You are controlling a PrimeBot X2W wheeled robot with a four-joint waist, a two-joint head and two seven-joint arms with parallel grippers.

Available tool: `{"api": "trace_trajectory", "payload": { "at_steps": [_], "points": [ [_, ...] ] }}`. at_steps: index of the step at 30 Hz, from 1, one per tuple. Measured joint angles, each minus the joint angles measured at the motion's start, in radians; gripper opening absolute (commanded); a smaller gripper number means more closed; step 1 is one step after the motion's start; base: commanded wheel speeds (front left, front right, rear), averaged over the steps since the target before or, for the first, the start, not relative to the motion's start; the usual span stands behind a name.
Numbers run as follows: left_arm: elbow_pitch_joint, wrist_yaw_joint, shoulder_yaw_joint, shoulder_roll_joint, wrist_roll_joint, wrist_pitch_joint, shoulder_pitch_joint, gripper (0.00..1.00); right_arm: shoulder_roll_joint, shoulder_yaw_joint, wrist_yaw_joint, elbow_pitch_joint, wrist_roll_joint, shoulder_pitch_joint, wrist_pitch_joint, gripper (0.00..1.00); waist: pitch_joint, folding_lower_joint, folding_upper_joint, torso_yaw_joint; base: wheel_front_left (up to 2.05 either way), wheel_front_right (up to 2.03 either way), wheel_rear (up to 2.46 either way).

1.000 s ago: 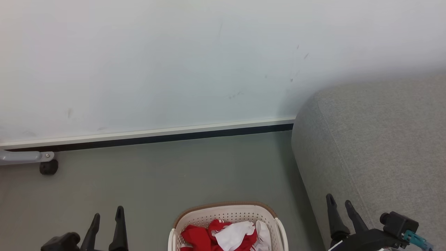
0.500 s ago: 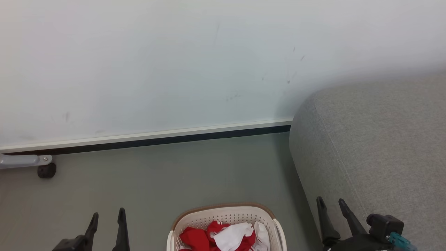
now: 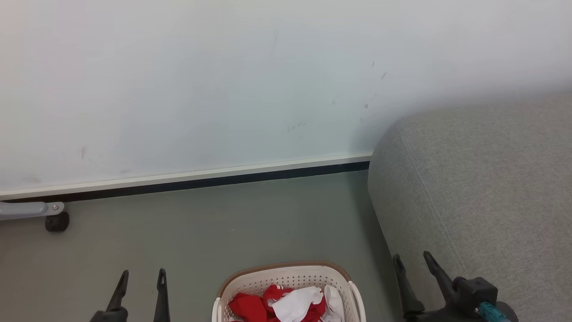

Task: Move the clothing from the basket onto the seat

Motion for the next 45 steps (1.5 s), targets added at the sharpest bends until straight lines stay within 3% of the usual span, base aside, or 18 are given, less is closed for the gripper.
{"api": "trace_trajectory", "payload": {
  "at_steps": [11, 29, 45],
  "points": [
    [-0.015, 0.016, -0.014, 0.009, 0.123, -0.027, 0.008, 1.0, -0.009, 0.042, -0.016, -0.004, -0.111, -0.001, -0.028, 1.0, 0.001, 0.0, 0.0, -0.005, 0.0, 0.0, 0.0],
    [-0.053, 0.014, -0.021, 0.01, 0.131, -0.027, 0.019, 1.0, -0.015, 0.019, -0.016, -0.046, -0.129, -0.002, -0.028, 1.0, 0.06, 0.0, 0.0, -0.014, 0.0, 0.0, 0.0],
    [0.018, -0.065, -0.162, -0.007, 0.199, -0.027, -0.111, 1.0, -0.037, -0.037, -0.026, -0.146, -0.162, -0.051, -0.029, 1.0, 0.223, 0.0001, 0.0001, -0.04, 0.0, 0.0, 0.0]
  ]
}}
